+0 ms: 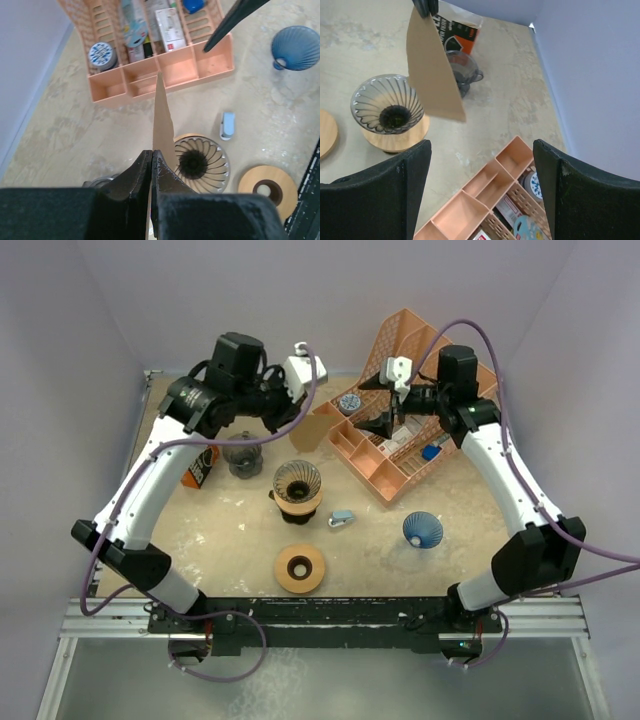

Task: Place the coffee filter in the dripper
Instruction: Pick up the coffee filter from the coffee filter holder.

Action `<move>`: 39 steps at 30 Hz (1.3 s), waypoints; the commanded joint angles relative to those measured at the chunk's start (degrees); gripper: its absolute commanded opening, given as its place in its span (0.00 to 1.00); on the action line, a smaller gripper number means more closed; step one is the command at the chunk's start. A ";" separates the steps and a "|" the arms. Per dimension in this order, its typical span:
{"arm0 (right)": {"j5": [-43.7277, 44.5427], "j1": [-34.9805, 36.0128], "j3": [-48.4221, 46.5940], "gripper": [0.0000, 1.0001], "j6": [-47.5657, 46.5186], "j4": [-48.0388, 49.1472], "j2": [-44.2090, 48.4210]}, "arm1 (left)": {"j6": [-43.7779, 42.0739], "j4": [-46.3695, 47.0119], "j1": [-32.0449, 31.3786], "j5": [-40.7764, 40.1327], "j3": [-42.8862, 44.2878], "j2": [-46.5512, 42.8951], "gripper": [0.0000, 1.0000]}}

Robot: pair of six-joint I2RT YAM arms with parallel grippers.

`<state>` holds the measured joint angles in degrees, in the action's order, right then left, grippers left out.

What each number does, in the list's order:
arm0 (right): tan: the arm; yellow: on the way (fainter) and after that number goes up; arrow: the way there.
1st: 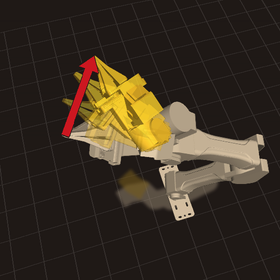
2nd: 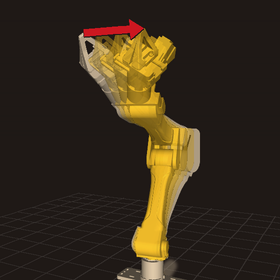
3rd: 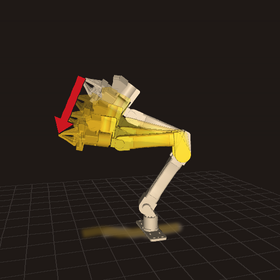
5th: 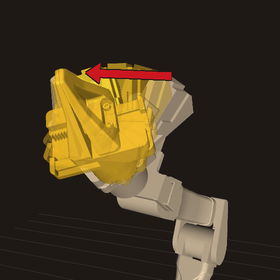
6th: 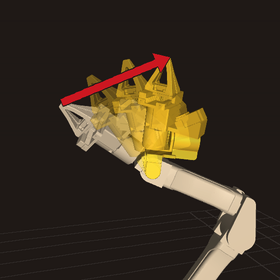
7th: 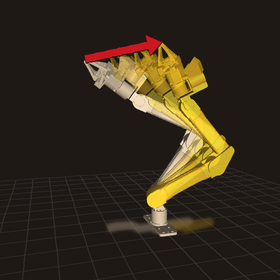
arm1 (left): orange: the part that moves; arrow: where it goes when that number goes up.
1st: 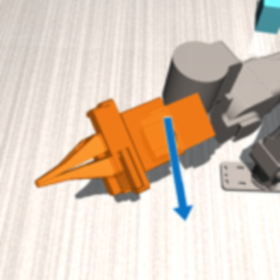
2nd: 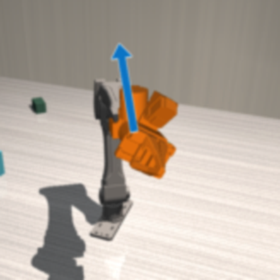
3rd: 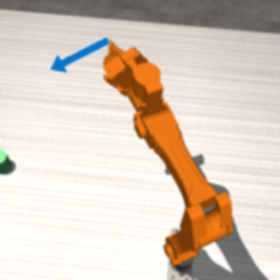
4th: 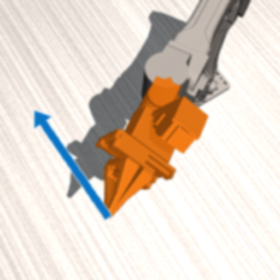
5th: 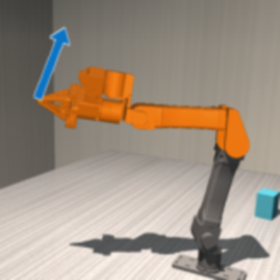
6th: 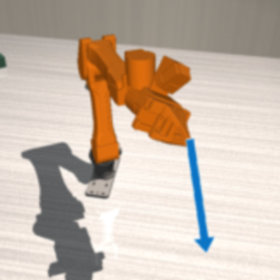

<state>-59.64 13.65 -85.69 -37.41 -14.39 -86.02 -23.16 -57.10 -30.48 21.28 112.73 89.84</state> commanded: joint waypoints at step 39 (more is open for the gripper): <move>-14.29 2.19 3.95 0.12 -16.13 -20.41 -1.33 | -5.71 -1.43 -11.88 1.01 3.20 4.51 0.00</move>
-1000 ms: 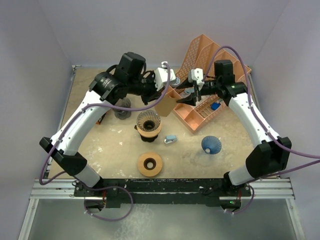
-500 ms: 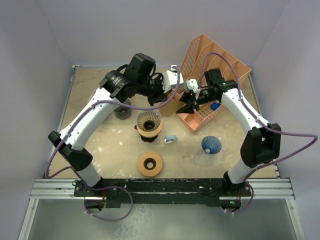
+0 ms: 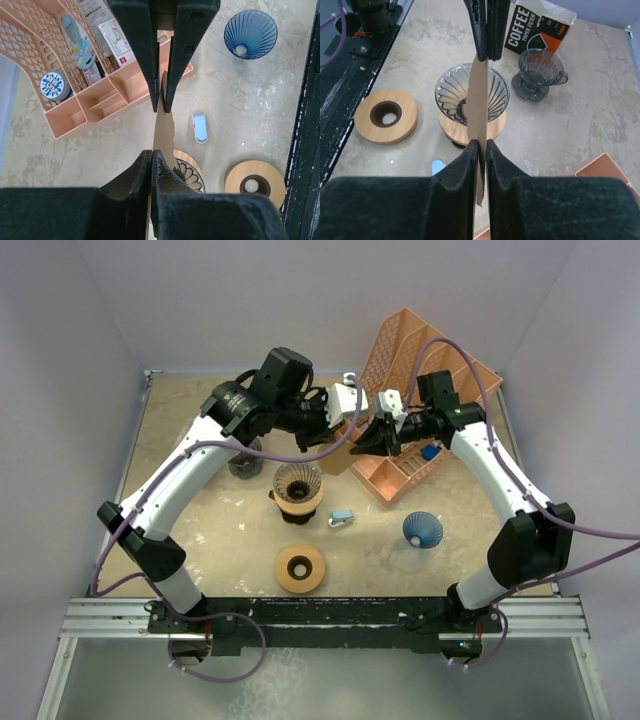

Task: Place the coffee filter in the dripper
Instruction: Pick up the coffee filter from the coffee filter holder.

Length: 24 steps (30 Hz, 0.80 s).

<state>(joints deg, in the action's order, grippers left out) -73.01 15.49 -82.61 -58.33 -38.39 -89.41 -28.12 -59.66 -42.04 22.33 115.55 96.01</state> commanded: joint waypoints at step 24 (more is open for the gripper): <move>12.29 -3.90 15.16 0.00 39.38 38.66 23.69 | 4.69 13.01 8.52 1.74 -11.00 -16.36 0.65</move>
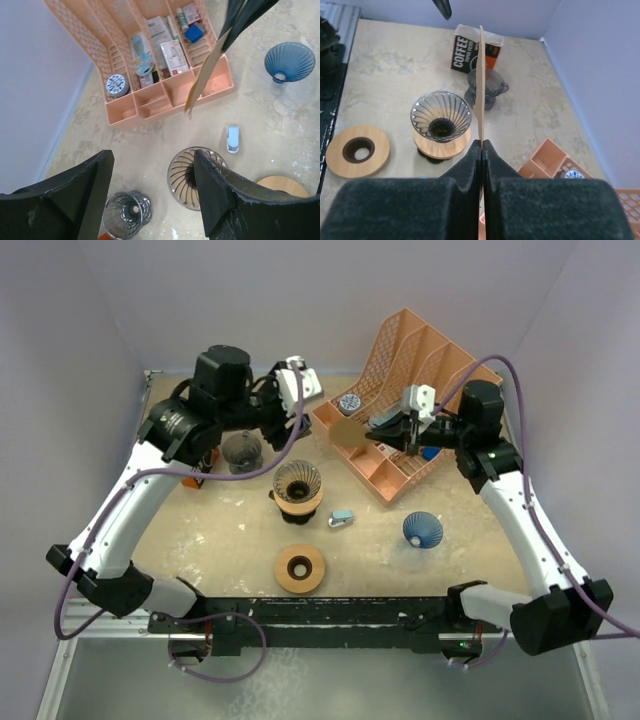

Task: Place the coffee filter in the dripper
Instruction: Pick up the coffee filter from the coffee filter holder.

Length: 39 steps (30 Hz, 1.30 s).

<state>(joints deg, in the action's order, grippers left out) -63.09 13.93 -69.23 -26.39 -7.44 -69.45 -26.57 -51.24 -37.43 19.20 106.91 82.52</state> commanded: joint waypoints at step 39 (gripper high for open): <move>-11.72 -1.21 -2.70 0.00 11.85 10.23 0.89 | 2.59 20.59 9.13 22.11 -21.92 -3.54 0.66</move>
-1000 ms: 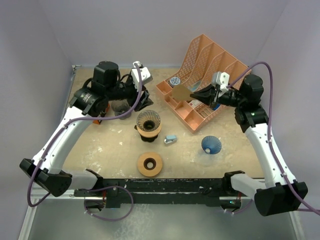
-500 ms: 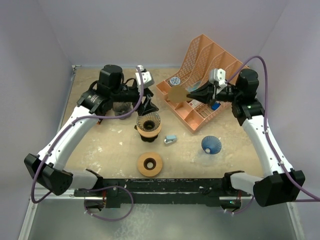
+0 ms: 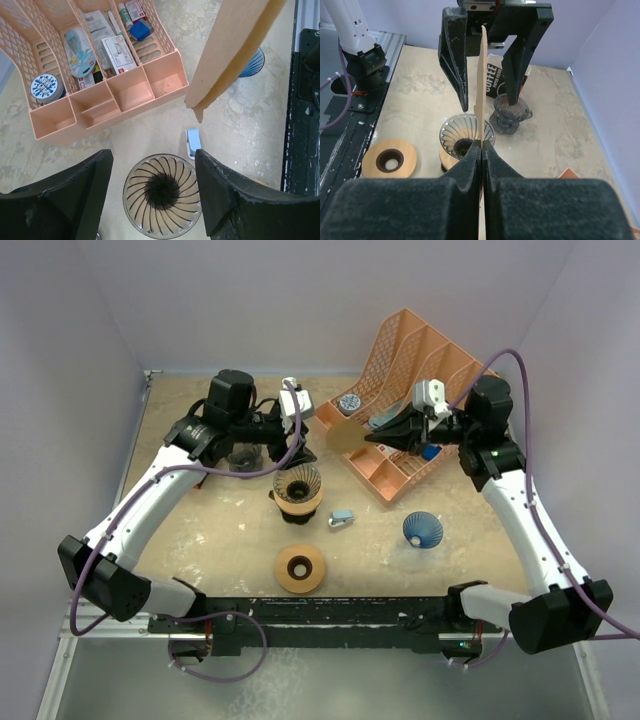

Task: Place the coffee filter in the dripper
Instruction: Pick up the coffee filter from the coffee filter holder.

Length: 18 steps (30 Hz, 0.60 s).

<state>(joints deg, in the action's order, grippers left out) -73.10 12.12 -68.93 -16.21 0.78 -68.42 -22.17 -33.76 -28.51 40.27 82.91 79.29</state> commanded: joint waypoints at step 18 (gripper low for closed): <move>-3.03 0.98 -0.77 0.00 6.55 6.24 1.11 | 10.47 13.51 -0.56 2.92 -0.51 -1.10 0.57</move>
<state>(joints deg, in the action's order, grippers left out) -74.76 12.75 -69.52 -11.51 4.05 -68.36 -14.15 -24.38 -28.64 40.99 82.59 79.29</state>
